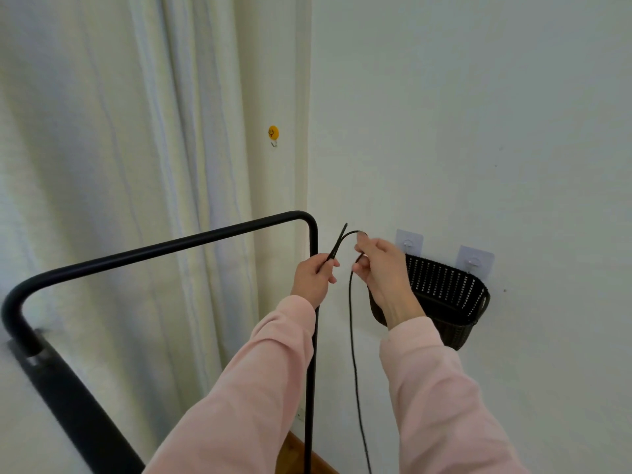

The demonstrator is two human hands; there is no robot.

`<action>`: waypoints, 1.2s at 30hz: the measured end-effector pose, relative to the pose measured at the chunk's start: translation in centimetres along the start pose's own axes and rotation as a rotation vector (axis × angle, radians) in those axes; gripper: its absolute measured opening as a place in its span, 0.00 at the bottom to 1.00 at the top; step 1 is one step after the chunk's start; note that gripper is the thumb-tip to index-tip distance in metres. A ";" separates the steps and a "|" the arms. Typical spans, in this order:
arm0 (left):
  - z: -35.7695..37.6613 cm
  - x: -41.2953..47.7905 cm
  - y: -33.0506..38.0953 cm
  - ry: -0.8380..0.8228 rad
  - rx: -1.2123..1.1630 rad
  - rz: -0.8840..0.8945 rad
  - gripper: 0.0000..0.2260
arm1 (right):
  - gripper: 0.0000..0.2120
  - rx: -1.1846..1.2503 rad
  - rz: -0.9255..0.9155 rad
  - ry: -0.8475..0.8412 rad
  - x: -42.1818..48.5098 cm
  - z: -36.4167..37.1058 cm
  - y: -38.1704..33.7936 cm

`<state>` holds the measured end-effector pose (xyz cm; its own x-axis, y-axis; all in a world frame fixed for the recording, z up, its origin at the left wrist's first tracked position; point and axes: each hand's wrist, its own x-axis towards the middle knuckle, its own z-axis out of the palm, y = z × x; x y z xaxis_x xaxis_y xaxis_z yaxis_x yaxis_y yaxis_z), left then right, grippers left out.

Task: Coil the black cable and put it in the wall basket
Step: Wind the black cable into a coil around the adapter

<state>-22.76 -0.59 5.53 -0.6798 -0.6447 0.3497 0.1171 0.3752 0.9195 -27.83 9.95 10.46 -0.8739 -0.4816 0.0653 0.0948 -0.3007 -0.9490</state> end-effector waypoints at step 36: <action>0.9 -0.2 0.8 -0.080 -0.033 0.015 0.15 | 0.06 0.022 -0.040 -0.027 1.0 1.1 1.1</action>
<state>-23.22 0.45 5.98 -0.7331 -0.5835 0.3494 0.1511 0.3611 0.9202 -28.04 8.21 9.88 -0.8640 -0.4909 0.1120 0.0704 -0.3380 -0.9385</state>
